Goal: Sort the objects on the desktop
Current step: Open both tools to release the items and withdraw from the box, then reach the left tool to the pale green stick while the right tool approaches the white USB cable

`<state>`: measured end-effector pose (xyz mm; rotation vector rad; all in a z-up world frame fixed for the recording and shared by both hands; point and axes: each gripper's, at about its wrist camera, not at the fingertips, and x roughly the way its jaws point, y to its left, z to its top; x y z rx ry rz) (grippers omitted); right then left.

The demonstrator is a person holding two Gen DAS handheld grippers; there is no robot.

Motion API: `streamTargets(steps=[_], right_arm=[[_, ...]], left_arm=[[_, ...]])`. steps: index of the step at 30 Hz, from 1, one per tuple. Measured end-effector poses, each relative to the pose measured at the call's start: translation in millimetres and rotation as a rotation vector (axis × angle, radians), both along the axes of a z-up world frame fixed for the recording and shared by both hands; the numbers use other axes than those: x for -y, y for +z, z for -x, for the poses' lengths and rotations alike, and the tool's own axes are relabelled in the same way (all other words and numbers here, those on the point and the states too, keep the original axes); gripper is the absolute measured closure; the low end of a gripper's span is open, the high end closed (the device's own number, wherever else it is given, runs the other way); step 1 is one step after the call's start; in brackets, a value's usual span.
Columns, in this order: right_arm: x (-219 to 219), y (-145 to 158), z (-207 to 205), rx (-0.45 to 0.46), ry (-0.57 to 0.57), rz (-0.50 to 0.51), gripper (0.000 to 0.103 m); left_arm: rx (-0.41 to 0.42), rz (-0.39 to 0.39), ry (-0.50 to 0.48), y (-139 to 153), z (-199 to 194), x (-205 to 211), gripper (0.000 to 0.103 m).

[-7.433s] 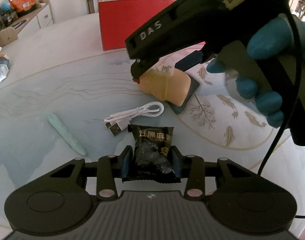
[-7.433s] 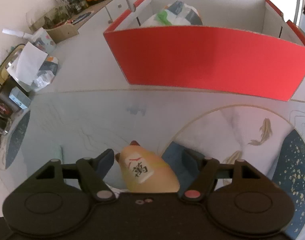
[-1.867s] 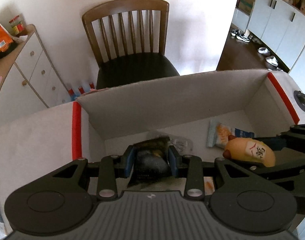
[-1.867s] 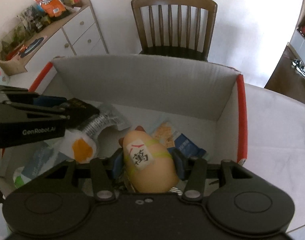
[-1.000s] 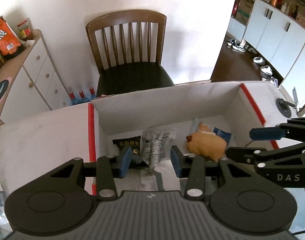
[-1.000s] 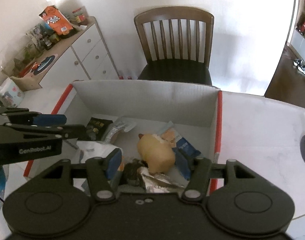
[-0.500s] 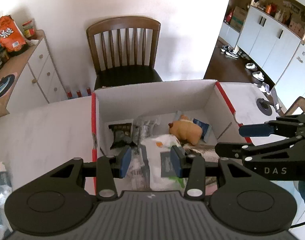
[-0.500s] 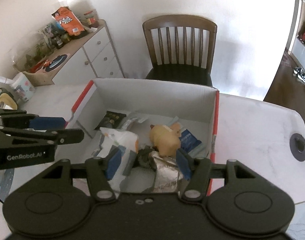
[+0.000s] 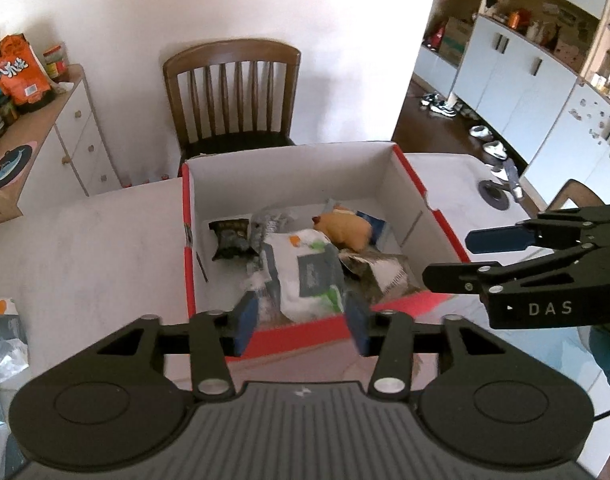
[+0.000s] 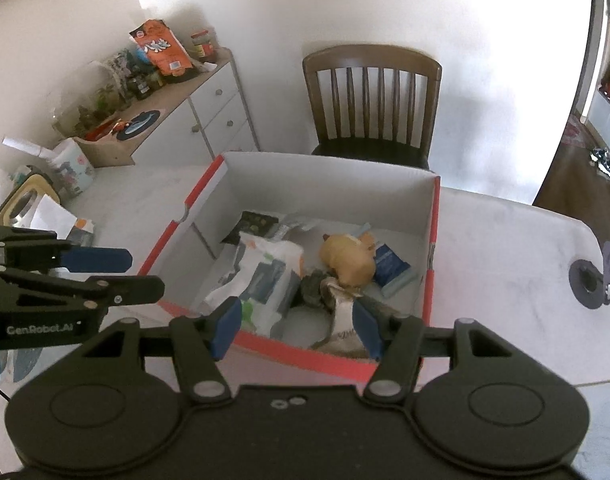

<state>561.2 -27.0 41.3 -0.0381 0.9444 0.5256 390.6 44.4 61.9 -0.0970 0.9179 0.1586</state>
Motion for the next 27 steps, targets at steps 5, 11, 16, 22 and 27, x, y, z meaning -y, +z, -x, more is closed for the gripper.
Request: streamTargets(steps=[5, 11, 16, 22, 27], right_arm=[[0, 4, 24, 0.024, 0.011, 0.004, 0.04], [-1, 6, 53, 0.032, -0.003, -0.027, 0.035], [-2, 4, 72, 0.02, -0.033, -0.046, 0.034], [-3, -1, 92, 0.014, -0.062, -0.059, 0.032], [-5, -6, 107, 0.006, -0.082, -0.063, 0.032]], left_arm=[[0.017, 0.022, -0.032, 5, 24, 9, 0.044], [0.03, 0.021, -0.034, 7, 53, 13, 0.031], [0.042, 0.025, -0.042, 5, 78, 12, 0.024], [0.048, 0.02, -0.063, -1, 103, 14, 0.018], [0.058, 0.031, -0.071, -5, 120, 17, 0.015]])
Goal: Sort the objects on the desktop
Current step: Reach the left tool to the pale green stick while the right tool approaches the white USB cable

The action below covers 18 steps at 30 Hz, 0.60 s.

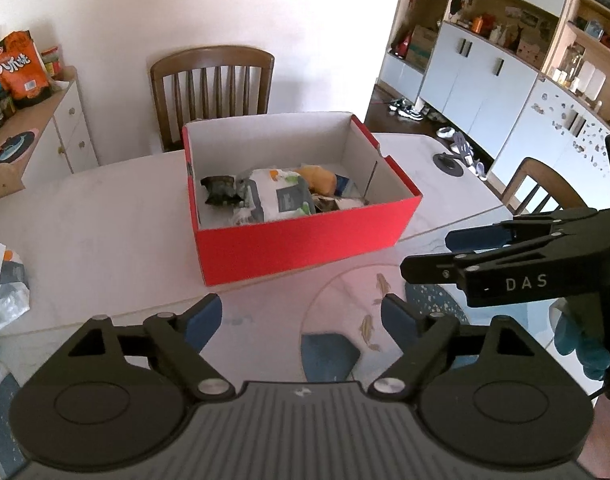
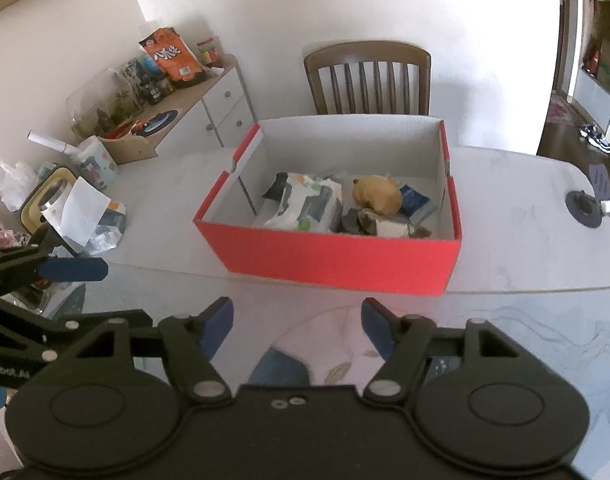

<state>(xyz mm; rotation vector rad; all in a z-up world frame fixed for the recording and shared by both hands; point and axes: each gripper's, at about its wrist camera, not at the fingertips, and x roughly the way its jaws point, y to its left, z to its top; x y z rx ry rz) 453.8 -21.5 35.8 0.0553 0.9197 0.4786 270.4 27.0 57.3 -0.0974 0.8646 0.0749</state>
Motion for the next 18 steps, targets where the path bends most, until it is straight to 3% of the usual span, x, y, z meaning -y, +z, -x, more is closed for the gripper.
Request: streamTargets(steps=[4, 18], right_arm=[[-5, -1, 12, 0.014, -0.011, 0.005, 0.032], [-21, -32, 46, -0.026, -0.043, 0.0, 0.031]], left_arm=[[0.01, 0.004, 0.001, -1, 13, -1, 0.001], [0.01, 0.01, 0.024, -27, 59, -21, 0.0]])
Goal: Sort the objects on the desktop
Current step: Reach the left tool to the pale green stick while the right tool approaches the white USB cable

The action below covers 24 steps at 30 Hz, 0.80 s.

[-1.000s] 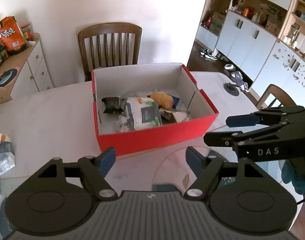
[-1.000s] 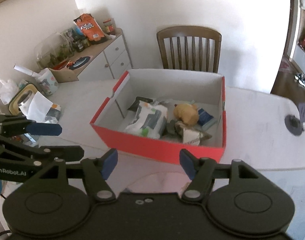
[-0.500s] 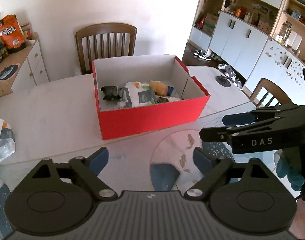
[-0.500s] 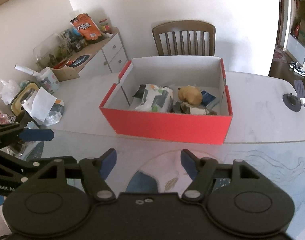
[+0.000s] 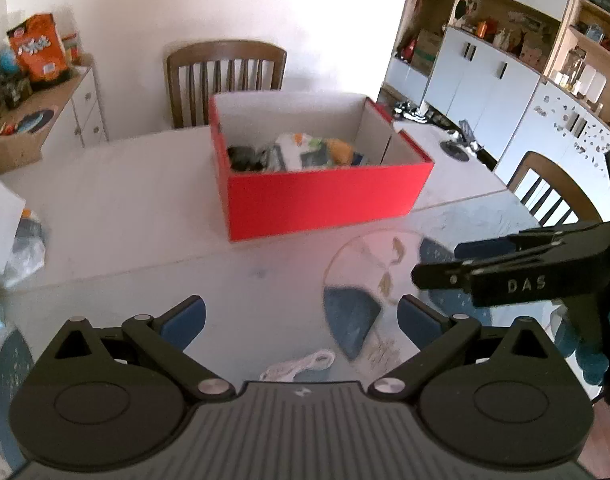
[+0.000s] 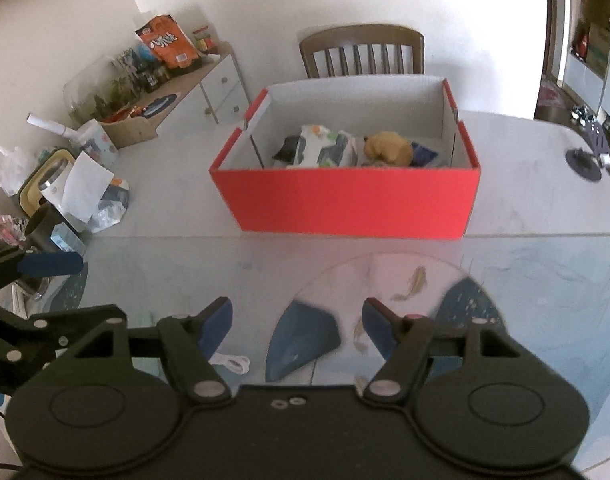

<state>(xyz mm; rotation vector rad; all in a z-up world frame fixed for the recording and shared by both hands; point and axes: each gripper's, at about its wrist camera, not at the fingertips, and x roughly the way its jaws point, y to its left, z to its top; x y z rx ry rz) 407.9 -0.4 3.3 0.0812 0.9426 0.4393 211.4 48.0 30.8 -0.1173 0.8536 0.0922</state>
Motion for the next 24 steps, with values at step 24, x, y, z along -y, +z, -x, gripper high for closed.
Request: streamTargets(steps=[24], right_arm=[[-71, -58, 25, -0.05, 0.064, 0.041, 0.03]], left_arm=[[-0.108, 0.04, 0.014, -85, 42, -48, 0.0]])
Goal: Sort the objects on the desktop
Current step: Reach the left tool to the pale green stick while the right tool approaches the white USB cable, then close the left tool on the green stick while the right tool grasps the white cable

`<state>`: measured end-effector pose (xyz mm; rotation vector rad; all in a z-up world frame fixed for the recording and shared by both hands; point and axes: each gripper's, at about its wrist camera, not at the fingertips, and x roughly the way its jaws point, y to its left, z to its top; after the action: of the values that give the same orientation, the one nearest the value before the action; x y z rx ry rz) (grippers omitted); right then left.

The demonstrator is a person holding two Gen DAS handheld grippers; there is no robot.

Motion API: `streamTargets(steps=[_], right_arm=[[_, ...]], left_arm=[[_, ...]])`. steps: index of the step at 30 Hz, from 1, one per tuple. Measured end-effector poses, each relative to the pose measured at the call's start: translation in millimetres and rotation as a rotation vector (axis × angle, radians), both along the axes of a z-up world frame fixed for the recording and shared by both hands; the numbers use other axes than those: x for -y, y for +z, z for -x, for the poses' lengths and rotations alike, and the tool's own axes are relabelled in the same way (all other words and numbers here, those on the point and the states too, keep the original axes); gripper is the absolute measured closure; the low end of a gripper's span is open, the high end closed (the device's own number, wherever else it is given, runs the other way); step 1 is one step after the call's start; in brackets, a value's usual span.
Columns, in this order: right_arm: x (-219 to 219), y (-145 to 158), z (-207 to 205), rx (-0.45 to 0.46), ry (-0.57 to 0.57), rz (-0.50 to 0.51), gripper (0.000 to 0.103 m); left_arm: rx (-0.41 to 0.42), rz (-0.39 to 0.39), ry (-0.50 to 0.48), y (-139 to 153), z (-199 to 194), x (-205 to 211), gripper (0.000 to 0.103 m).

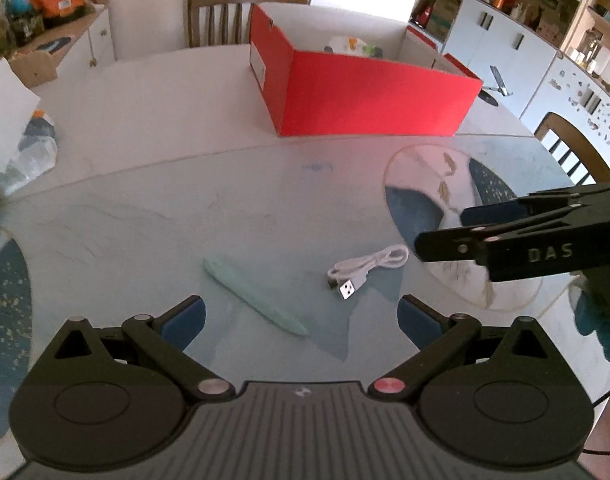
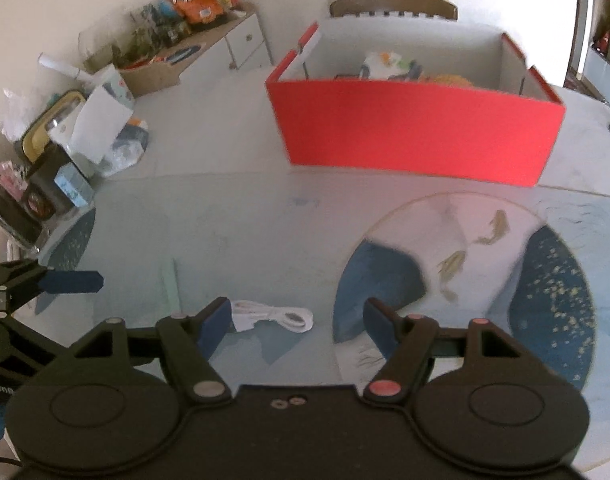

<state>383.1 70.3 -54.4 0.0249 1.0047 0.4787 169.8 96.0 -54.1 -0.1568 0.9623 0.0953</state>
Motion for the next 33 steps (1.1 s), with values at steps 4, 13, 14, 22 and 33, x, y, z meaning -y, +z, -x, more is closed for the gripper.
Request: streamTargets(steps=[4, 13, 14, 22, 33], right_arm=[[-14, -14, -2, -0.014, 0.02, 0.019, 0.03], [-37, -29, -6, -0.011, 0.019, 0.048, 0.029], [-40, -31, -7, -0.013, 0.019, 0.053, 0.029], [-56, -46, -6, -0.018, 0.001, 0.099, 0.027], [-72, -50, -3, 0.036, 0.03, 0.205, 0.024]], left_arm=[[-0.024, 0.012, 0.0, -14, -1, -4, 0.0], [-0.068, 0.028, 0.063, -32, -4, -24, 0.0], [-0.068, 0.028, 0.067, -32, -4, -26, 0.0], [-0.075, 0.022, 0.08, -36, -4, -37, 0.0], [-0.08, 0.012, 0.096, -37, -6, -46, 0.0]])
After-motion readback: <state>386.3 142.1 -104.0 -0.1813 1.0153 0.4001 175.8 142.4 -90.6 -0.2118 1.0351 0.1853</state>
